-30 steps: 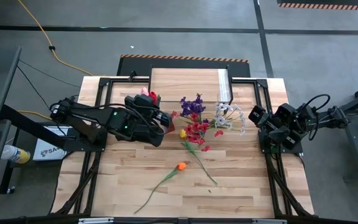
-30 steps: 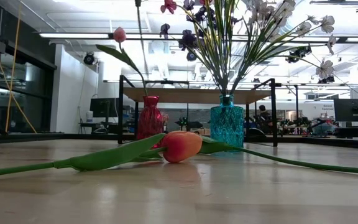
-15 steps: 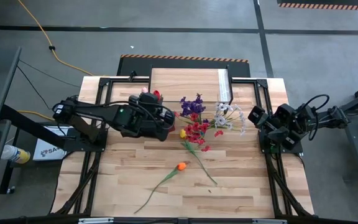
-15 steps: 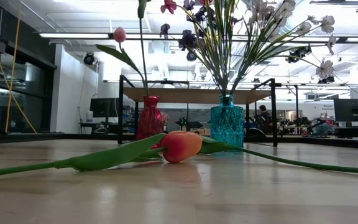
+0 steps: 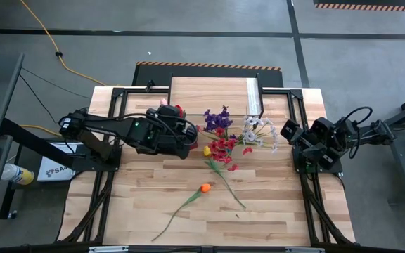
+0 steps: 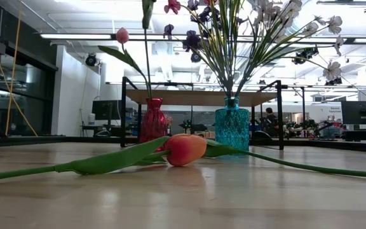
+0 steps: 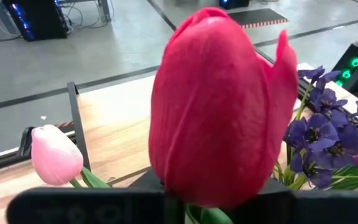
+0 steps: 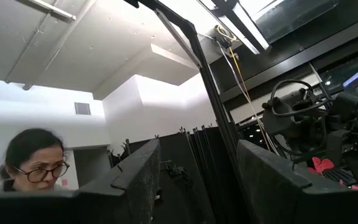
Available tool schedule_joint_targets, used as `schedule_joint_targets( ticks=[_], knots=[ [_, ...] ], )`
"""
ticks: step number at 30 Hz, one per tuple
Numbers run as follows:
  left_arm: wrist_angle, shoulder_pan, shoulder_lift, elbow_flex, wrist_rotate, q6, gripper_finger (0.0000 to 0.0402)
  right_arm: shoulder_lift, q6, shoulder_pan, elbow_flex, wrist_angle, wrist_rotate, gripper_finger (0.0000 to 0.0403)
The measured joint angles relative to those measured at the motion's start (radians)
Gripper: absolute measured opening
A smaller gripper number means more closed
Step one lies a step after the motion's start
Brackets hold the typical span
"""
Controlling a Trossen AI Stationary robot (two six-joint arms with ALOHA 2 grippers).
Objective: Pick and place flowers into a vace then onto a shelf
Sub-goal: Put the red flower into the red vase
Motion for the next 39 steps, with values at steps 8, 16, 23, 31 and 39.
schedule_joint_targets(
  ticks=[8,16,23,31,39],
  knots=[
    [0.007,0.0,0.0,0.0,0.003,-0.002,0.0077,0.0,0.0,0.0,0.0,0.0,0.0,0.0205],
    [0.008,0.002,0.037,0.003,0.009,-0.004,0.0092,0.0,0.0,0.0,0.0,0.003,0.0,0.0204],
    [0.004,0.003,0.068,0.0,0.019,-0.003,0.0115,0.0,0.004,0.0,0.0,0.003,0.0,0.0205],
    [0.005,0.002,0.067,0.0,0.018,-0.003,0.0164,0.0,0.004,0.0,0.0,0.004,0.0,0.0205],
    [0.004,0.002,0.067,0.0,0.022,-0.003,0.0224,0.0,0.004,0.0,0.0,0.004,0.0,0.0206]
  ],
)
